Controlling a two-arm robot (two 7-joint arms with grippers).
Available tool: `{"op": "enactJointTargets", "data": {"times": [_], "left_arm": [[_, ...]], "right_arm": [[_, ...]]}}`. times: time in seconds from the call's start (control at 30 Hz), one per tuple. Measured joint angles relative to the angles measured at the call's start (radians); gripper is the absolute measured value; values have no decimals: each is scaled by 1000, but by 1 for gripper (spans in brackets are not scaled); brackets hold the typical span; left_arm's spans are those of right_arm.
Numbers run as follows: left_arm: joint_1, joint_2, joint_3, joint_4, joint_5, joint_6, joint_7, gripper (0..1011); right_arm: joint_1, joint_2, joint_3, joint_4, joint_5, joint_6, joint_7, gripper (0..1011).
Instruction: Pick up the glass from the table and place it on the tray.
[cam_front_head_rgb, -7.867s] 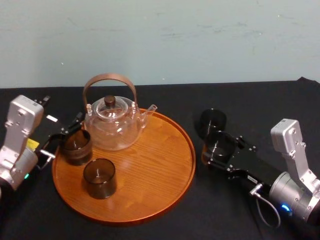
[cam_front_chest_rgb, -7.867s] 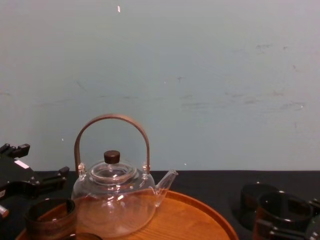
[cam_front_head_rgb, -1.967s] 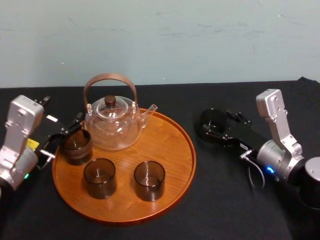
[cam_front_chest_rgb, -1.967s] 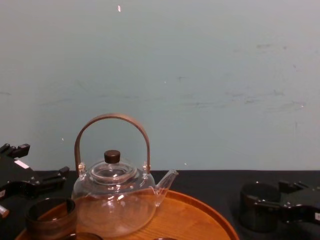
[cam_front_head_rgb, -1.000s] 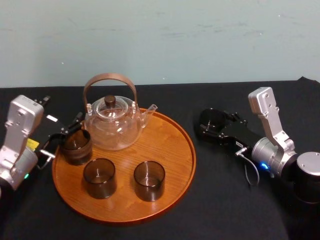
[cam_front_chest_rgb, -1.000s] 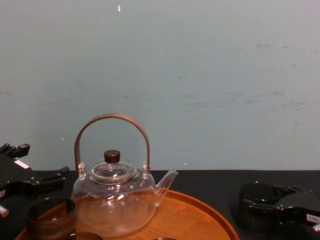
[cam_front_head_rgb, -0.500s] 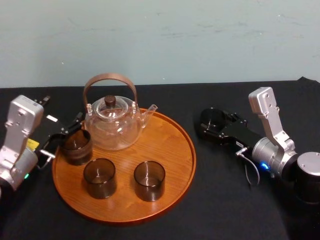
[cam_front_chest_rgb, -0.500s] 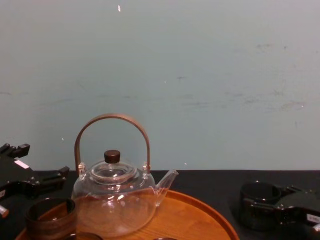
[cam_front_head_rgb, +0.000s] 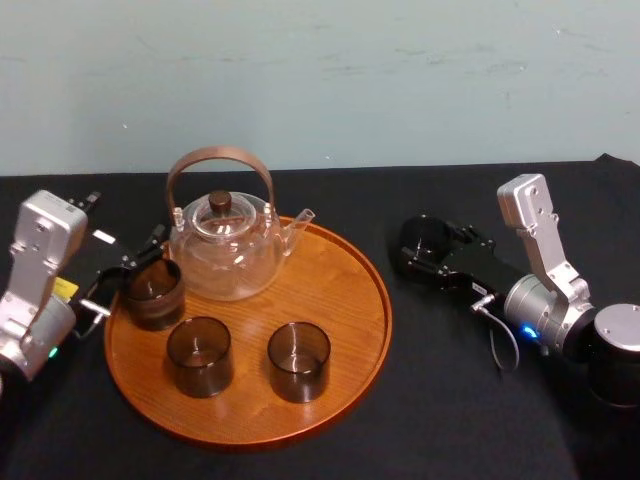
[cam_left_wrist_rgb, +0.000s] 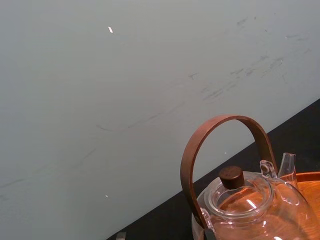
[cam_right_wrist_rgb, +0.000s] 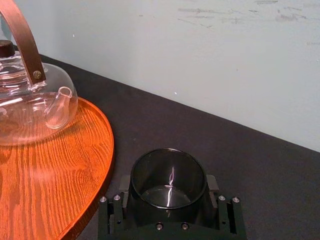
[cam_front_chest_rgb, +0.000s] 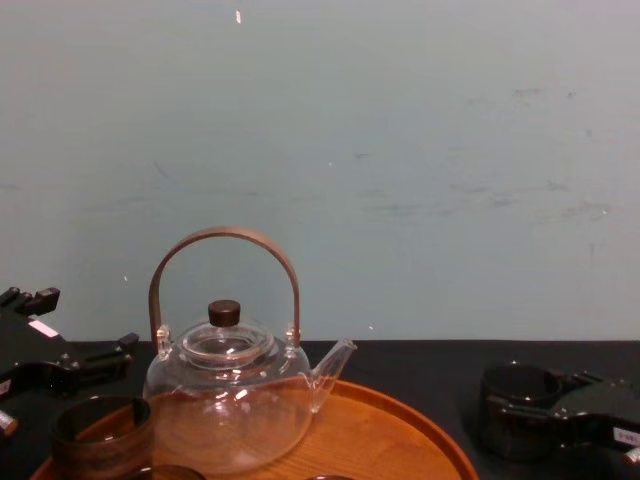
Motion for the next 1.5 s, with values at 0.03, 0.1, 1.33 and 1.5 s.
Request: {"op": "enactJointTargets", "data": {"times": [0.03,0.1,1.33,1.5], "left_arm": [[0,0,0,0,0,0,0,1001],[0,0,0,0,0,0,0,1001],[0,0,0,0,0,0,0,1001],[0,0,0,0,0,0,0,1002]], "right_arm": [[0,0,0,0,0,0,0,898],[0,0,0,0,0,0,0,898],[-104,38,-29,-245,29,-22,47,898],[-105,34,-47,-247,35,-23,57,898]]}}
